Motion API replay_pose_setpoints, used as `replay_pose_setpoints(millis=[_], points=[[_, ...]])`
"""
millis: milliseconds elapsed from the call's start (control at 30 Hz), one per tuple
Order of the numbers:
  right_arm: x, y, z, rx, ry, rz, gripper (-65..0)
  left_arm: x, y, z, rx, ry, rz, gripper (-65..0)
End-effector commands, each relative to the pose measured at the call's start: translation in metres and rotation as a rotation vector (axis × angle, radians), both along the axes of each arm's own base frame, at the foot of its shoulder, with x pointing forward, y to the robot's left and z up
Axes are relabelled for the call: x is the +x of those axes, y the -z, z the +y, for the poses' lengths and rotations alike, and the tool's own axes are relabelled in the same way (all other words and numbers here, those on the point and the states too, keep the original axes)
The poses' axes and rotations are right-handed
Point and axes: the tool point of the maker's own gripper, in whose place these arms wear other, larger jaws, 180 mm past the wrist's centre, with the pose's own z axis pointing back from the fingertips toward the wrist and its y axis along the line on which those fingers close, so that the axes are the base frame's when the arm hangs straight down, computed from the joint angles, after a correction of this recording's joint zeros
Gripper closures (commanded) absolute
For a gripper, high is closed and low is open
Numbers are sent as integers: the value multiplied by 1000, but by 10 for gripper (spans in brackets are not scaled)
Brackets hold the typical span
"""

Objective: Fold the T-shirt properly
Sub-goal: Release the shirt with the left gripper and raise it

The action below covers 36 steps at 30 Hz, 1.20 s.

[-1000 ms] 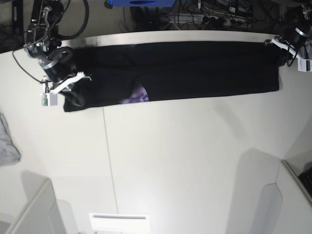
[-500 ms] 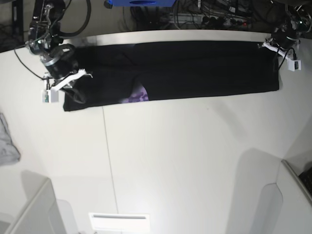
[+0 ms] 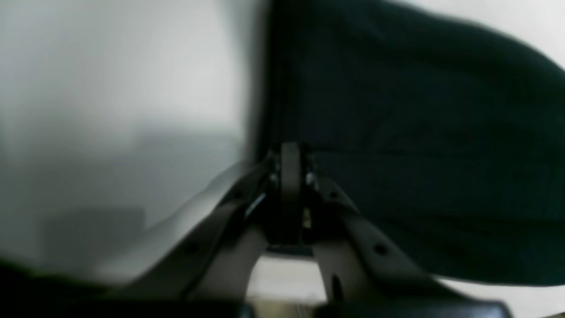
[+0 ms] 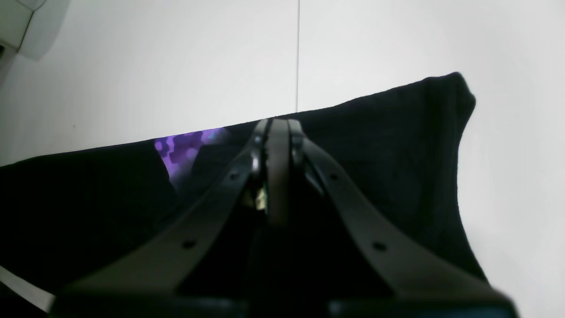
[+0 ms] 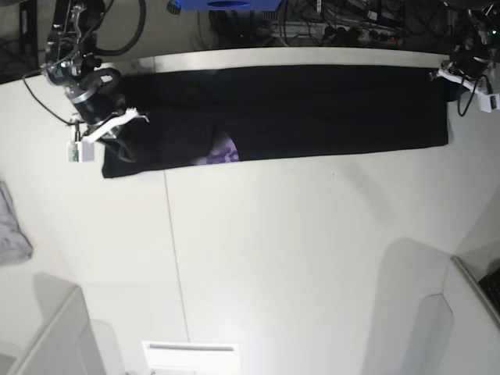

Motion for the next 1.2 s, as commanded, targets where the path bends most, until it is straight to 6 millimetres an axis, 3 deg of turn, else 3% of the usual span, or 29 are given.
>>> replay_pose_setpoints(millis=[0, 167, 333, 367, 467, 567, 667, 900, 1100, 1167], points=[[3, -11, -1, 4, -3, -43, 0, 12, -26, 5, 60, 56, -68, 0], [3, -11, 0, 5, -5, -42, 0, 3, -54, 21, 148, 54, -102, 0], [3, -11, 1, 6, -6, -42, 0, -8, -41, 34, 116, -2, -79, 0], [3, -11, 1, 7, -6, -42, 0, -11, -35, 34, 100, -12, -69, -54], [2, -10, 2, 8, -8, -40, 0, -9, -26, 35, 66, -39, -73, -364], [2, -10, 2, 8, -8, -40, 0, -7, -16, 36, 30, -63, -77, -528], [2, -10, 2, 8, -8, -40, 0, 1, -10, 34, 2, -73, -90, -528], [2, -10, 2, 8, -8, -40, 0, 23, 23, -7, -99, 35, -41, -525], [2, -10, 2, 8, -8, -40, 0, 22, 43, -12, -157, 11, -15, -518], [2, -10, 2, 8, -8, -40, 0, 21, 47, -15, -167, 16, -6, -451]])
